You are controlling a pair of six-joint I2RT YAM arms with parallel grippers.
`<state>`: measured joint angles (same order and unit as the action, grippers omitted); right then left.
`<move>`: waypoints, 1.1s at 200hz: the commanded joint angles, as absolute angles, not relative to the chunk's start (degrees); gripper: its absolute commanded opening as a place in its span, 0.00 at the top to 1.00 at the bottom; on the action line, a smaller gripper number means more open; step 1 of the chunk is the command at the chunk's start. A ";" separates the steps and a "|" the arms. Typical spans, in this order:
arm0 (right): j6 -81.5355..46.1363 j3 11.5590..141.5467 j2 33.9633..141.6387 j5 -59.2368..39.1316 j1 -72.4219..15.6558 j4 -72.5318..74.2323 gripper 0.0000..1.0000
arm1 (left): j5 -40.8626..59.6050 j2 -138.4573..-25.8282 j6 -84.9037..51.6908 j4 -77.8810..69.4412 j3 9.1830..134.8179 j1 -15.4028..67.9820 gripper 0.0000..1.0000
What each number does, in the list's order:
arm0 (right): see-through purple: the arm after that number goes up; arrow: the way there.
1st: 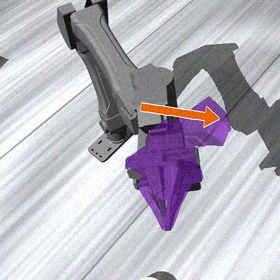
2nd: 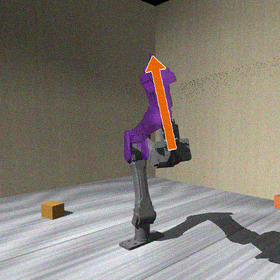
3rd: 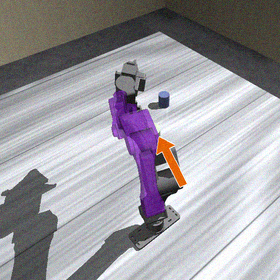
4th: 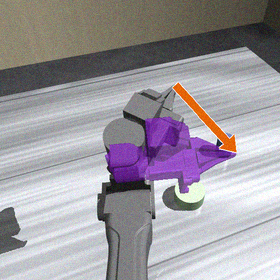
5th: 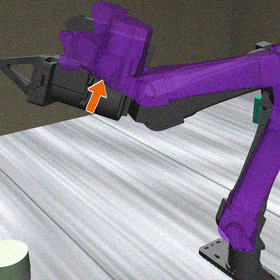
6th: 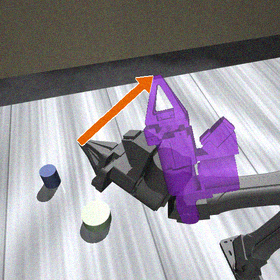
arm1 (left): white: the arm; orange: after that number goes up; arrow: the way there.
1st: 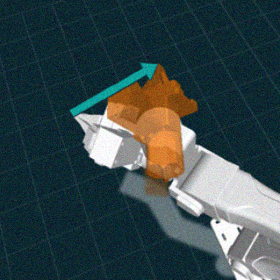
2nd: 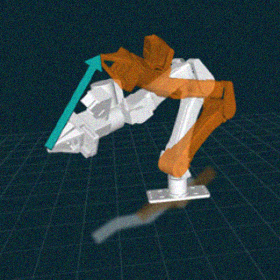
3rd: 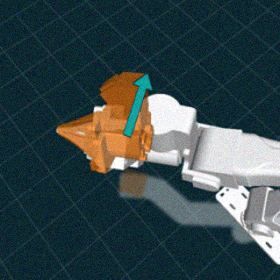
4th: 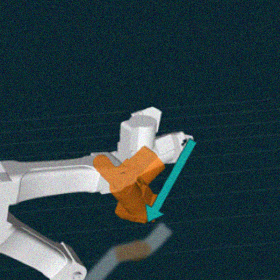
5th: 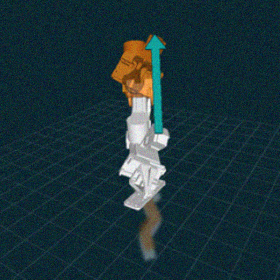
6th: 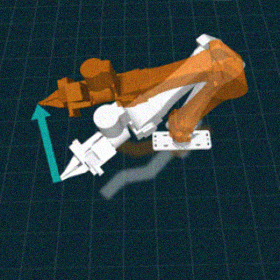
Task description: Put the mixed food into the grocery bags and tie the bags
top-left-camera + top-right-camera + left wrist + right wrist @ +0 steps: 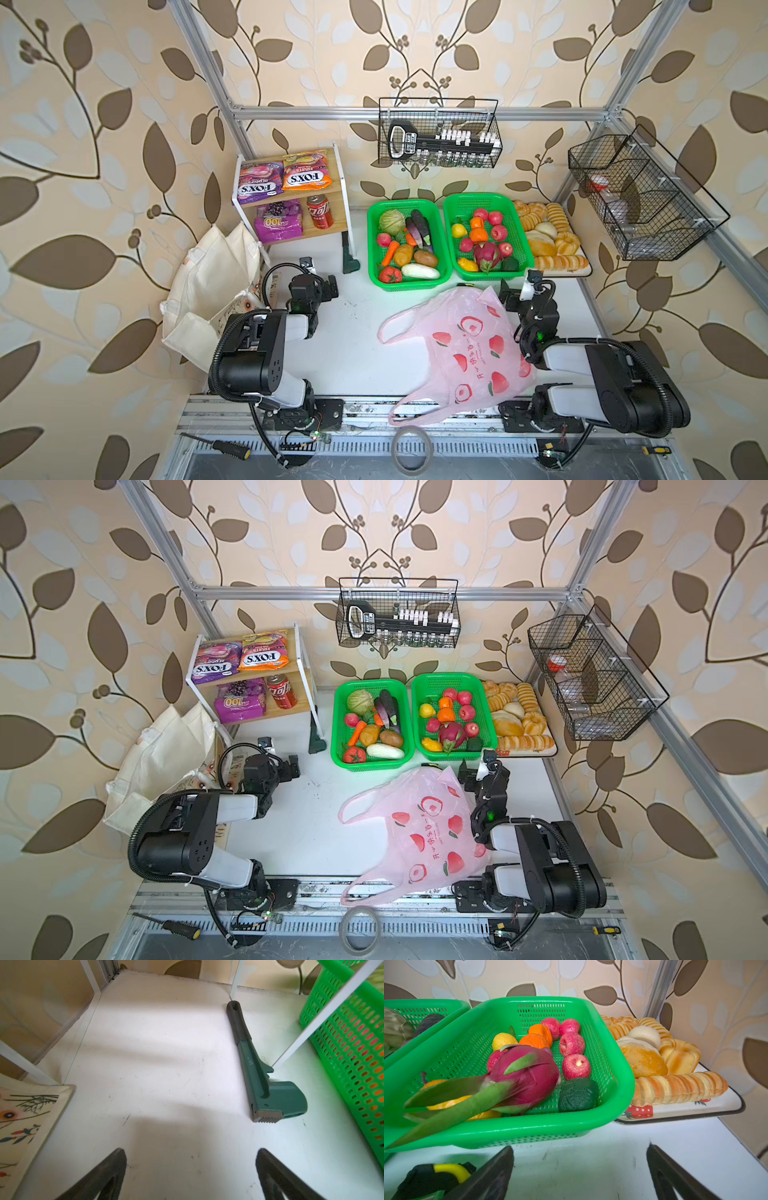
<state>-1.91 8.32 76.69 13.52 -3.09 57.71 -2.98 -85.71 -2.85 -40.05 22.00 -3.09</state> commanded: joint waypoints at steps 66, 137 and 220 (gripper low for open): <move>-1.92 9.80 77.12 13.61 -2.65 58.83 0.00 | -2.37 -85.87 -2.11 -40.56 23.20 -3.52 0.01; -2.26 9.93 77.08 10.97 -1.41 58.52 0.00 | -2.37 -85.87 -2.11 -40.52 23.20 -3.52 0.01; -2.22 9.45 76.77 10.87 -1.38 59.13 0.00 | -2.26 -85.52 -2.02 -40.94 22.76 -3.45 0.01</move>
